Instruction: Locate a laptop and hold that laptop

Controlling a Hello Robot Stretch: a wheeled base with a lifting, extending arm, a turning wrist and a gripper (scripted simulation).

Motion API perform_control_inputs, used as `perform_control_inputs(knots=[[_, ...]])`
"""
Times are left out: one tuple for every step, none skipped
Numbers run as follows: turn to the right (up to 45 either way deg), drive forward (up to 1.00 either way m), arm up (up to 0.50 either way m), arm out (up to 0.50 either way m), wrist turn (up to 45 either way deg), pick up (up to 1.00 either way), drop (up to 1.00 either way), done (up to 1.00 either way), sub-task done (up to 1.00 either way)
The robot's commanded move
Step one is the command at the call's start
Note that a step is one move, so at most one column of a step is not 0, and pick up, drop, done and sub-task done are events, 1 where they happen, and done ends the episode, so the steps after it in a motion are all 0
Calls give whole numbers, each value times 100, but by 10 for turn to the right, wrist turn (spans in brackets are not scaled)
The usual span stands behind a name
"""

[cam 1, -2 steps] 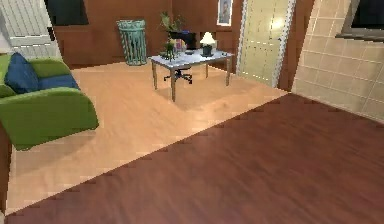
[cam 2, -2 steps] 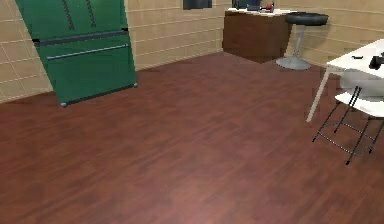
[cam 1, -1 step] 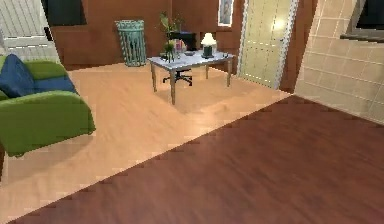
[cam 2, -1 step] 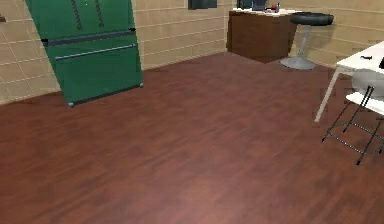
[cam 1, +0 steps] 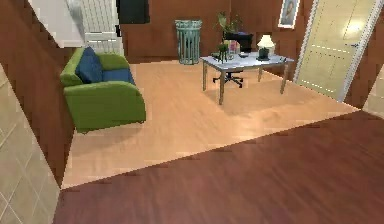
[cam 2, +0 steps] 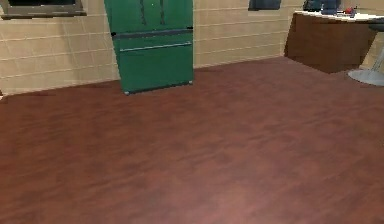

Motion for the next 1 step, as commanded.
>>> perform_control_inputs(knots=[[0,100,0,0,0,0,0,0,0]])
